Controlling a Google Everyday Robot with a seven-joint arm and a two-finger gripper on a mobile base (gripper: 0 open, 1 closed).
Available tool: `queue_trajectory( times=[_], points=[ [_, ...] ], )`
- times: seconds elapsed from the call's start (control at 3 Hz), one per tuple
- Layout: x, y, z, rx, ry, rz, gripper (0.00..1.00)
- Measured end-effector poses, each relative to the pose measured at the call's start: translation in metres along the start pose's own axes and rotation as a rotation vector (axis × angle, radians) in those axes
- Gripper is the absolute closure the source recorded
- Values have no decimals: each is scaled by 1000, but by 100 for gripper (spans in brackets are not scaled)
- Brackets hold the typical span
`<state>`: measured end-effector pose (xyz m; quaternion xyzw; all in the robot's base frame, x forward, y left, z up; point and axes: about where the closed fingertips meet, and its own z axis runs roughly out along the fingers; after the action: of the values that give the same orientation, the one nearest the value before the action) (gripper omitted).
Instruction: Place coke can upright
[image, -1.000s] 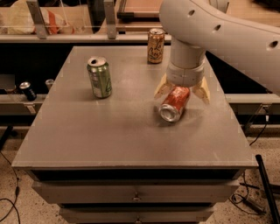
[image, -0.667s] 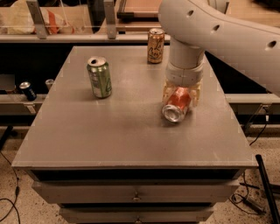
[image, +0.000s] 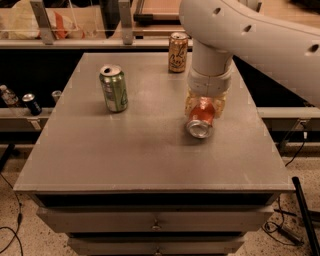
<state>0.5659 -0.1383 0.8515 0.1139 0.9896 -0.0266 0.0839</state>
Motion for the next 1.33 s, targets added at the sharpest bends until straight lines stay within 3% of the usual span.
queue_trajectory(
  times=[0.33, 0.67, 1.33],
  points=[
    [-5, -4, -19, -44, -38, -19, 100],
    [-9, -11, -42, -144, -76, -63, 100],
    [-4, -19, -74, -467, -142, -197, 100]
  ],
)
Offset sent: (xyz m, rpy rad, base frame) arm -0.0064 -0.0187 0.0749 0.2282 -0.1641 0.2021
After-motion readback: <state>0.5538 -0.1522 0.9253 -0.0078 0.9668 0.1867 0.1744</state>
